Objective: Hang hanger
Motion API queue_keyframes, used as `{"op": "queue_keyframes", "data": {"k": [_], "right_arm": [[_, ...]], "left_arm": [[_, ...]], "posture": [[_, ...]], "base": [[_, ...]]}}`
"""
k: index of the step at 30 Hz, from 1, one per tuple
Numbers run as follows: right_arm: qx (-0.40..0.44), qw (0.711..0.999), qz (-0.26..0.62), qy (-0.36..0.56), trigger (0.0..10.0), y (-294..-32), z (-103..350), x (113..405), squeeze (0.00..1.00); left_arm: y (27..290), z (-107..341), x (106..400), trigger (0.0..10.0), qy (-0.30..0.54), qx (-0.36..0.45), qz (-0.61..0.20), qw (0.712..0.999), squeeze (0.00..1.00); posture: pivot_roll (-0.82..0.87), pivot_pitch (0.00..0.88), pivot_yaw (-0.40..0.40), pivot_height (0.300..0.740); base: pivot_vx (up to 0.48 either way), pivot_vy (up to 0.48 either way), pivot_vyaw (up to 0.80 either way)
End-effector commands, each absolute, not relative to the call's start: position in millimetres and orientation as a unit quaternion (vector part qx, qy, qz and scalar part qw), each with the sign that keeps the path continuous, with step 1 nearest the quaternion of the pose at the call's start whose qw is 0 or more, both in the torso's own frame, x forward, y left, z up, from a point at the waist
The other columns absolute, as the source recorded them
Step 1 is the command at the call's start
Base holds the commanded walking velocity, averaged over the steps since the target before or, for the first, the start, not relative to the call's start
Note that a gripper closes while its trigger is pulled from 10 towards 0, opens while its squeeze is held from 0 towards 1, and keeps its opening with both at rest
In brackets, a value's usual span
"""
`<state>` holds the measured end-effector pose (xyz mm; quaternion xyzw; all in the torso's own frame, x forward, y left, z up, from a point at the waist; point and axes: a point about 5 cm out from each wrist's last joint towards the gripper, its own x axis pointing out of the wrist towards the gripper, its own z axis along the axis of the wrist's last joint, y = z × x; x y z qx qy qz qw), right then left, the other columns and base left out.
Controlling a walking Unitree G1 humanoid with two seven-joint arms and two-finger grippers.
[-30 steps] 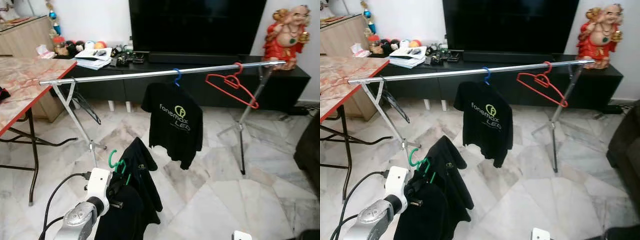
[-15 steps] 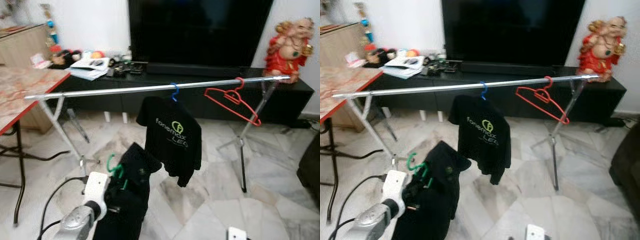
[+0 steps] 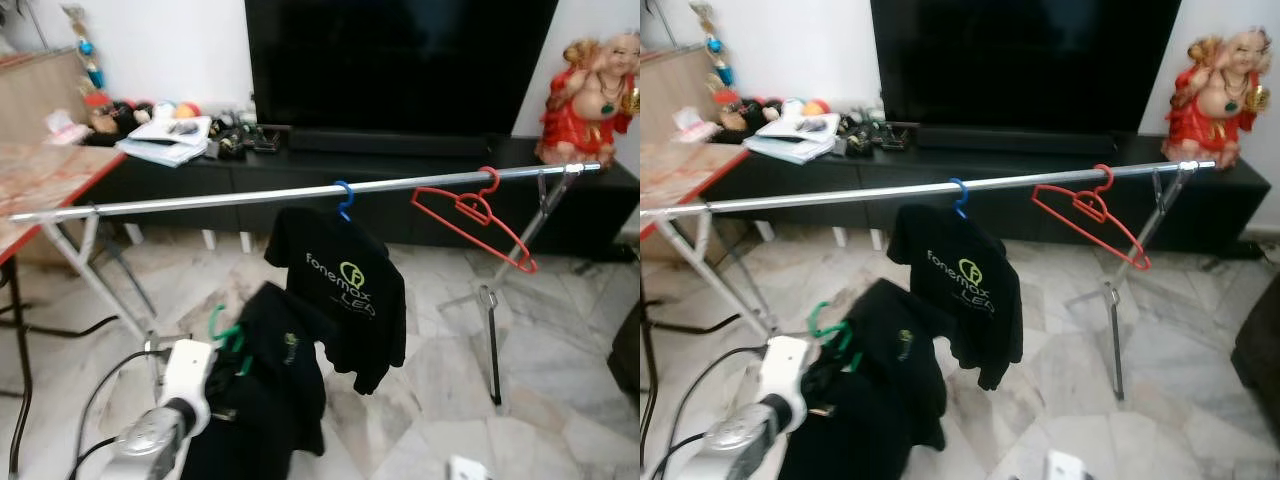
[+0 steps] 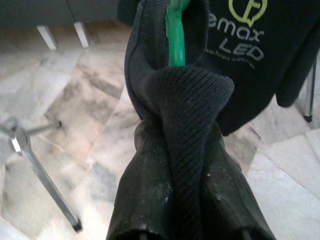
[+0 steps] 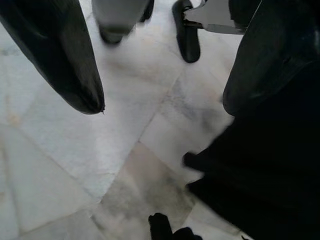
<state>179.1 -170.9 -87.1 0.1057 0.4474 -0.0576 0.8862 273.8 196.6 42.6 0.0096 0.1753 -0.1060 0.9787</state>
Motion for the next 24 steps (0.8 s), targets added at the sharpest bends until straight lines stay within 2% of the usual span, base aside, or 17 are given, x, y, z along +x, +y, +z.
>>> {"op": "queue_keyframes", "data": {"k": [1, 7, 17, 24], "right_arm": [[0.099, 0.885, -0.064, 0.451, 10.0, -178, -88, 177, 0.0], [0.1, 0.882, -0.066, 0.455, 10.0, -180, -89, 174, 0.0], [0.092, 0.884, -0.066, 0.455, 10.0, -187, -88, 174, 0.0], [0.086, 0.888, -0.057, 0.448, 10.0, -188, -85, 181, 0.0]], "left_arm": [[192, 49, 278, 10.0, 0.161, 0.019, -0.111, 0.981, 0.0], [190, 48, 280, 10.0, 0.165, 0.026, -0.106, 0.98, 0.0], [193, 45, 278, 10.0, 0.162, 0.028, -0.077, 0.983, 0.0], [190, 42, 277, 10.0, 0.167, 0.034, -0.076, 0.982, 0.0]], "posture": [[0.01, 0.0, 0.071, 0.74], [0.01, 0.0, 0.069, 0.74], [0.02, 0.0, 0.041, 0.74], [0.02, 0.0, 0.023, 0.74]], "base": [[0.382, 0.0, 0.0], [0.362, 0.0, 0.0], [0.0, 0.0, 0.0], [0.0, 0.0, 0.7]]}}
